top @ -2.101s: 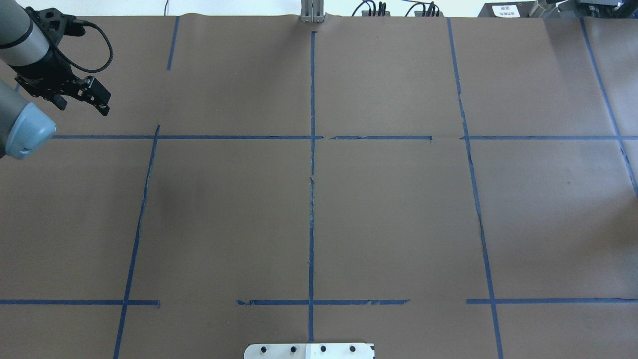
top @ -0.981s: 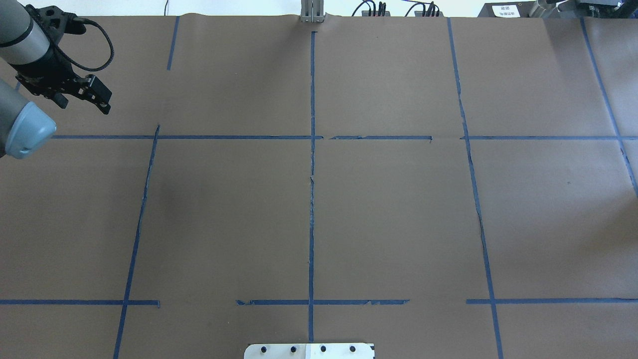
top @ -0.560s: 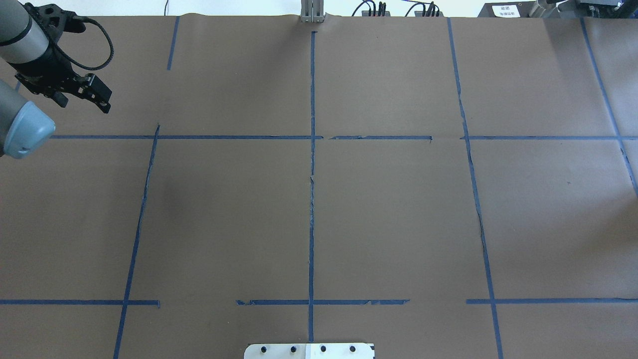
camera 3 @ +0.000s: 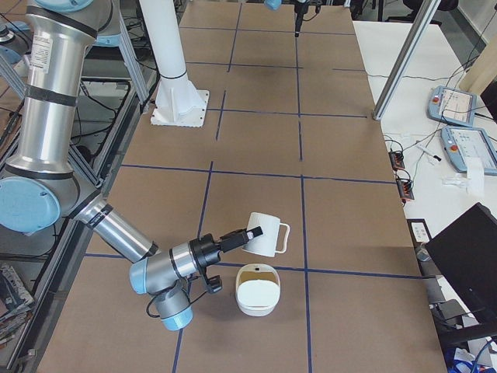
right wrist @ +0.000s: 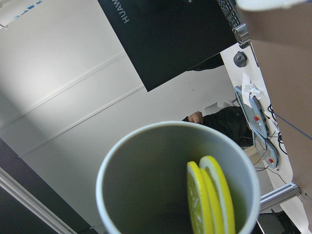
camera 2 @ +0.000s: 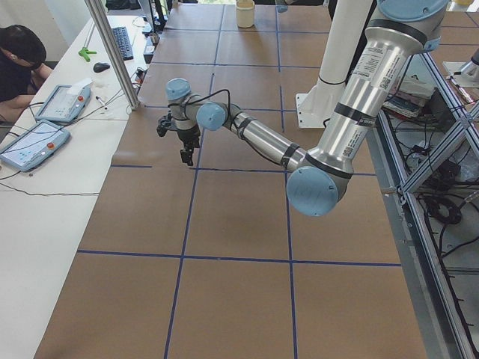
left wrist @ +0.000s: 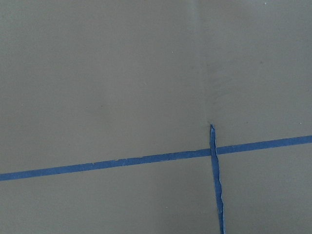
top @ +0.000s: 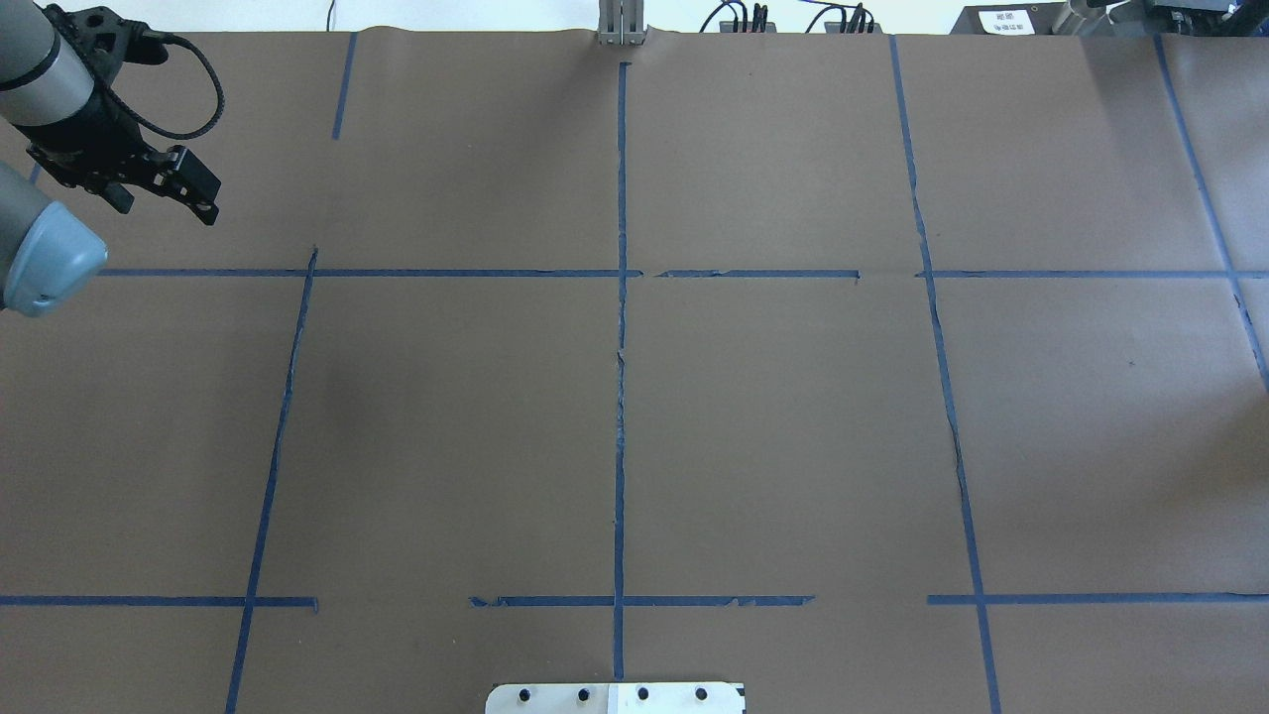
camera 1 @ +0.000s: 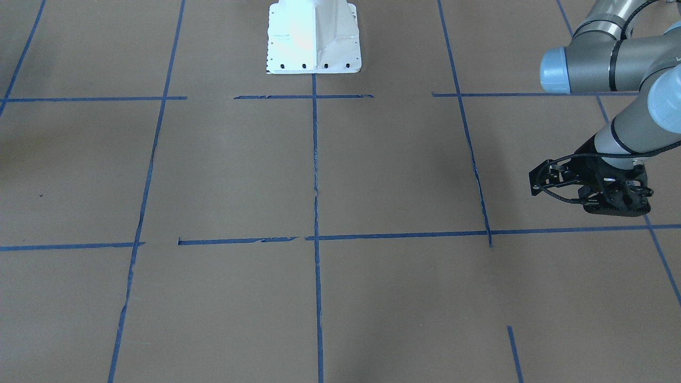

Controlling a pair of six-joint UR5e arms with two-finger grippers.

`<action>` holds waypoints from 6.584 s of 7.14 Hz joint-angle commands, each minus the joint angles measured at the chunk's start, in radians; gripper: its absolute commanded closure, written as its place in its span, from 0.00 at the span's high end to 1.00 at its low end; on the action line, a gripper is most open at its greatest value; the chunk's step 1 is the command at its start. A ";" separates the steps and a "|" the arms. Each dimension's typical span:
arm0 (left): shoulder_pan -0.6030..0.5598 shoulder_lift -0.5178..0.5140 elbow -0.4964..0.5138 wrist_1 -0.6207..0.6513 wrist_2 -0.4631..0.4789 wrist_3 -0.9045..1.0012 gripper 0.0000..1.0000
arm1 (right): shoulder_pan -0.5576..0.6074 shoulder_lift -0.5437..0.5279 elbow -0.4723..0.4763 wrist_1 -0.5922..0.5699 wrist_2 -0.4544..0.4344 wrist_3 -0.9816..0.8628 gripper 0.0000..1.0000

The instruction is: Left arm hands cup to right arm to dump lemon

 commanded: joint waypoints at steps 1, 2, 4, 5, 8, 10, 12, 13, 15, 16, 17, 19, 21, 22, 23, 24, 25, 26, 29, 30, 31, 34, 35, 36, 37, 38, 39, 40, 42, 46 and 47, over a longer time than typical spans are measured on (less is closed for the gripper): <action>0.001 0.002 0.000 0.000 0.000 0.000 1.00 | 0.000 0.001 0.000 0.001 -0.021 0.047 0.09; 0.001 0.002 0.000 0.000 0.000 0.000 1.00 | -0.001 0.001 0.000 0.002 -0.044 0.082 0.09; 0.001 0.004 0.000 0.000 0.000 0.000 1.00 | 0.000 0.007 0.001 0.001 -0.069 0.141 0.10; 0.001 0.002 0.000 0.000 0.000 0.000 1.00 | -0.001 0.008 0.000 0.001 -0.072 0.141 0.10; 0.001 0.002 0.000 0.000 0.000 0.000 1.00 | -0.002 0.028 -0.013 0.001 -0.072 0.141 0.10; 0.001 0.002 0.000 0.000 0.000 0.000 1.00 | -0.002 0.028 -0.014 -0.001 -0.072 0.143 0.11; 0.001 0.002 0.000 0.000 0.000 0.000 1.00 | -0.002 0.027 -0.014 -0.002 -0.069 0.134 0.12; 0.001 0.002 0.001 0.000 -0.002 0.000 1.00 | -0.002 0.025 -0.010 -0.004 -0.043 0.109 0.14; 0.002 0.004 0.003 0.000 -0.003 0.002 1.00 | 0.000 0.021 -0.001 -0.004 0.062 -0.211 0.23; 0.005 0.004 0.004 0.000 -0.005 0.000 1.00 | -0.001 0.019 0.001 -0.005 0.069 -0.364 0.22; 0.005 0.004 0.007 0.000 -0.006 0.002 1.00 | 0.000 0.016 0.004 -0.005 0.096 -0.505 0.22; 0.007 0.004 0.013 -0.006 -0.006 0.002 1.00 | 0.002 0.007 0.001 -0.013 0.213 -0.772 0.22; 0.007 0.005 0.012 -0.006 -0.006 0.002 1.00 | 0.003 -0.002 0.006 -0.039 0.309 -1.007 0.20; 0.007 0.007 0.013 -0.006 -0.008 0.002 1.00 | 0.026 -0.001 0.007 -0.074 0.381 -1.111 0.20; 0.007 0.007 0.010 -0.006 -0.008 0.002 1.00 | 0.116 0.004 0.041 -0.178 0.509 -1.241 0.19; 0.007 0.007 0.010 -0.006 -0.008 0.002 1.00 | 0.211 0.007 0.103 -0.315 0.640 -1.402 0.18; 0.007 0.007 0.010 -0.006 -0.008 0.002 1.00 | 0.247 0.001 0.134 -0.426 0.688 -1.593 0.17; 0.007 0.007 0.009 -0.006 -0.009 0.002 1.00 | 0.247 0.008 0.136 -0.470 0.684 -1.717 0.17; 0.007 0.007 0.006 -0.006 -0.009 0.002 1.00 | 0.244 0.014 0.218 -0.690 0.689 -2.041 0.14; 0.007 0.007 0.004 -0.006 -0.008 0.002 1.00 | 0.236 0.013 0.305 -0.796 0.693 -2.043 0.14; 0.007 0.007 0.004 -0.006 -0.009 0.002 1.00 | 0.223 0.016 0.381 -0.903 0.695 -2.066 0.13; 0.007 0.010 -0.007 -0.008 -0.002 0.002 1.00 | 0.145 0.163 0.420 -1.155 0.658 -2.161 0.13; 0.007 0.007 -0.007 -0.006 0.000 0.000 1.00 | 0.059 0.204 0.421 -1.203 0.559 -2.169 0.13; 0.008 -0.007 -0.010 -0.006 -0.005 -0.032 1.00 | -0.046 0.255 0.421 -1.246 0.435 -2.163 0.13; 0.016 -0.027 -0.045 0.008 -0.002 -0.132 1.00 | -0.122 0.305 0.429 -1.304 0.363 -2.160 0.13; 0.024 -0.039 -0.063 0.012 -0.009 -0.206 1.00 | -0.158 0.361 0.429 -1.361 0.335 -2.158 0.13; 0.051 -0.089 -0.066 0.047 -0.008 -0.294 1.00 | -0.217 0.369 0.452 -1.376 0.277 -2.143 0.13; 0.070 -0.148 -0.065 0.108 -0.009 -0.329 1.00 | -0.307 0.376 0.525 -1.448 0.174 -2.100 0.13; 0.094 -0.223 -0.042 0.138 -0.037 -0.380 1.00 | -0.496 0.440 0.700 -1.707 -0.021 -2.077 0.15; 0.100 -0.332 0.033 0.144 -0.101 -0.488 1.00 | -0.837 0.642 0.690 -1.931 -0.391 -2.072 0.28; 0.102 -0.340 0.033 0.143 -0.113 -0.527 1.00 | -0.891 0.675 0.682 -1.965 -0.461 -2.185 0.28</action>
